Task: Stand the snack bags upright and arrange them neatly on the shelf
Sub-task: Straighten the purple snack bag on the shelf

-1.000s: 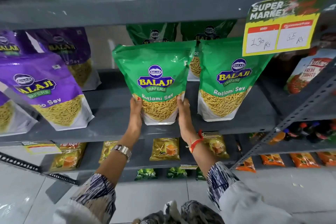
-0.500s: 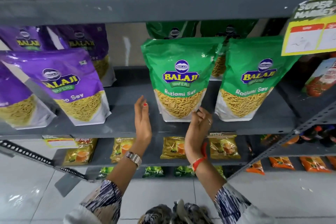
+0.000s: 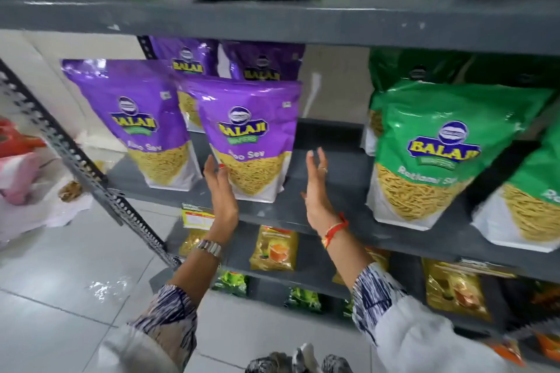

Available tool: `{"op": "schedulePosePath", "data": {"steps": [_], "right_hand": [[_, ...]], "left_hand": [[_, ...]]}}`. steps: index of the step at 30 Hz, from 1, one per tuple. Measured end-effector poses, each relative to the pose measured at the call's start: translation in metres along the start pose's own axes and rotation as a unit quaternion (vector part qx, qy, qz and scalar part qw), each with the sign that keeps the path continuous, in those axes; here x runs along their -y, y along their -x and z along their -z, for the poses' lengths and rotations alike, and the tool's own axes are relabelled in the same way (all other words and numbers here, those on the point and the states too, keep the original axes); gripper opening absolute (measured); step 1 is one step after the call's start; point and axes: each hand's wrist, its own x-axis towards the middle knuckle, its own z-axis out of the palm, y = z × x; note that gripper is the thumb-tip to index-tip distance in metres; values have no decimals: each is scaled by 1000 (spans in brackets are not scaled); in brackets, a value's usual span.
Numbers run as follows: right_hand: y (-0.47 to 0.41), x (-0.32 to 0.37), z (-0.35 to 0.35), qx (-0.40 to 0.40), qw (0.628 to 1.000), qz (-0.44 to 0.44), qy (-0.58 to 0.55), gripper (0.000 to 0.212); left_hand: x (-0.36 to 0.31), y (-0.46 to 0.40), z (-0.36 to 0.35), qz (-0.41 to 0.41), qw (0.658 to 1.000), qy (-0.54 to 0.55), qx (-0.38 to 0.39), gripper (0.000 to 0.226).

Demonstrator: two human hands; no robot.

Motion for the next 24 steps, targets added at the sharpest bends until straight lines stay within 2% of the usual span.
{"op": "schedulePosePath", "data": {"steps": [3, 6, 11, 15, 21, 24], "right_hand": [[-12, -6, -24, 40, 999, -20, -5, 53], [-11, -19, -41, 90, 994, -66, -12, 61], [-3, -25, -59, 68, 996, -44, -32, 53], [-4, -28, -63, 65, 997, -24, -25, 34], [-5, -28, -74, 54, 998, -23, -27, 39], [0, -27, -81, -9, 999, 2, -47, 31]], "left_hand": [[-1, -28, 9, 53, 996, 17, 70, 55], [4, -35, 18, 73, 992, 26, 96, 66], [6, -45, 30, 86, 988, 26, 125, 83], [-10, -38, 40, 124, 984, 28, 126, 62], [-17, -37, 50, 129, 982, 56, 127, 50], [-16, -41, 54, 124, 981, 63, 137, 49]]}}
